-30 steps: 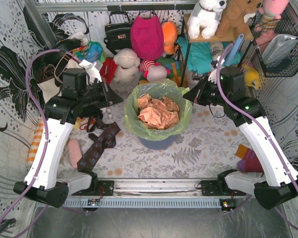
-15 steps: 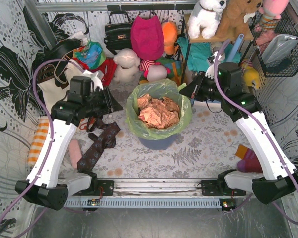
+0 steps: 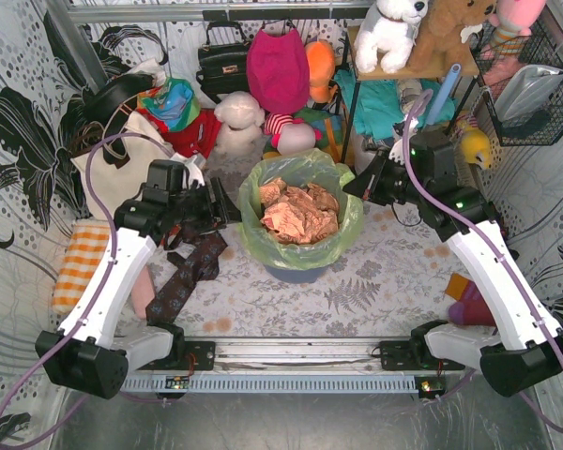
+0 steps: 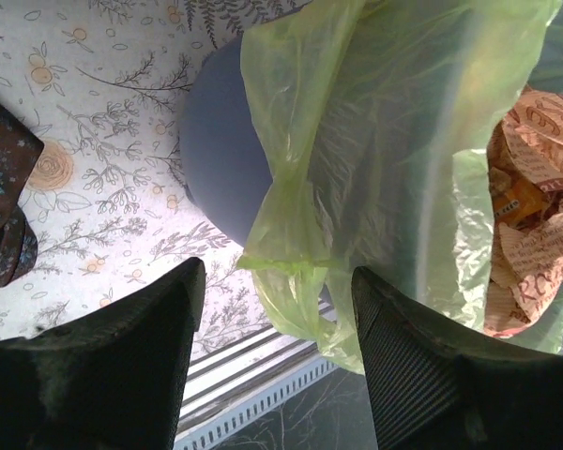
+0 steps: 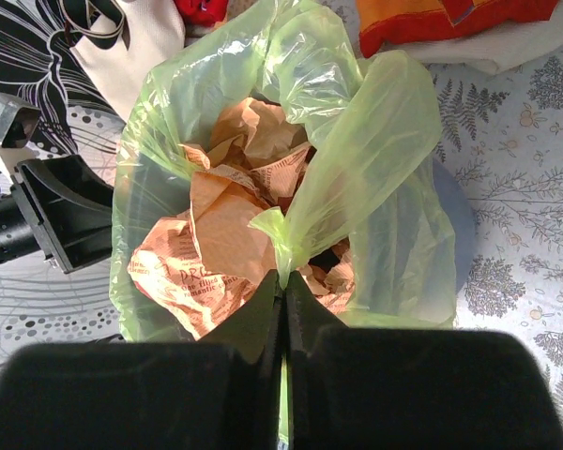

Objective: Tie the trash bag

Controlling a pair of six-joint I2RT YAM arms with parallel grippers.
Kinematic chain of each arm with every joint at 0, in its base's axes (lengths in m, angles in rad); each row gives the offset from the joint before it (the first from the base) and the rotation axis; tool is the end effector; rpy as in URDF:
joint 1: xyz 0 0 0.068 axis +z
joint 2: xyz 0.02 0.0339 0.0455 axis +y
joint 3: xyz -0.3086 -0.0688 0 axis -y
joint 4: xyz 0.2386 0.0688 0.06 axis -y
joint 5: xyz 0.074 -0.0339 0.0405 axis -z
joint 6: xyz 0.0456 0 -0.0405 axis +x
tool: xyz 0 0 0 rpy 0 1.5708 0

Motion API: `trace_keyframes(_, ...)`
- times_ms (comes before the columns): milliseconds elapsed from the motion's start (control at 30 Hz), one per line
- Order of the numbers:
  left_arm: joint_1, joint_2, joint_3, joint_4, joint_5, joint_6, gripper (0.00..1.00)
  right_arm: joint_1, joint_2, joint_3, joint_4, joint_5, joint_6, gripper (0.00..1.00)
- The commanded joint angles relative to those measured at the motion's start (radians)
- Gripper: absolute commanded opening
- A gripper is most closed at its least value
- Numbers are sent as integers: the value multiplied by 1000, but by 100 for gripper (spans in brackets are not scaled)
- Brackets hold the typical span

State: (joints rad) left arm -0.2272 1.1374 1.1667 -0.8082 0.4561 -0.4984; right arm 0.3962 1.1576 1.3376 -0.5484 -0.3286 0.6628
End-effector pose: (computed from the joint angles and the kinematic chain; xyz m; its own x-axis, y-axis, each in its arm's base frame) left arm 0.1990 -0.0666 0.3798 -0.8438 -0.2454 -0.4772 0.1187 0.7819 -0.6120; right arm 0.2059 0.1021 0.4557 -0.6575 0.3562 -0.6639 -0.3024 0.6822 0.6657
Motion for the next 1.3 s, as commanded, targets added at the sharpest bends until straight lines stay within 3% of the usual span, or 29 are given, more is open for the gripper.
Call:
trace_keyframes(0, 6, 25, -30, 93, 29, 9, 72, -5, -26, -13, 5, 14, 15, 0)
trace_keyframes(233, 6, 58, -96, 105, 30, 36, 72, -6, -30, -17, 1, 14, 11, 0)
trace_keyframes(567, 6, 84, -53, 5, -115, 88, 53, -5, -32, -15, -2, 14, 9, 0)
trace_keyframes(700, 6, 65, -69, 101, -2, 37, 63, -5, -32, -17, -2, 15, 9, 0)
trace_keyframes(800, 1, 57, -112, 198, 88, -35, 66, -5, -33, -18, -3, 16, 9, 0)
trace_keyframes(900, -11, 69, -125, 207, 62, -32, 65, -5, -33, -18, -3, 16, 11, 0)
trace_keyframes(1100, -22, 87, -149, 211, 41, -22, 46, -5, -32, -14, -7, 16, 9, 0)
trace_keyframes(1200, -22, 85, -132, 203, 34, -19, 19, -5, -35, -14, -9, 18, 9, 0)
trace_keyframes(1267, -22, 84, -106, 171, 27, -9, 6, -5, -39, -13, -11, 20, 8, 0)
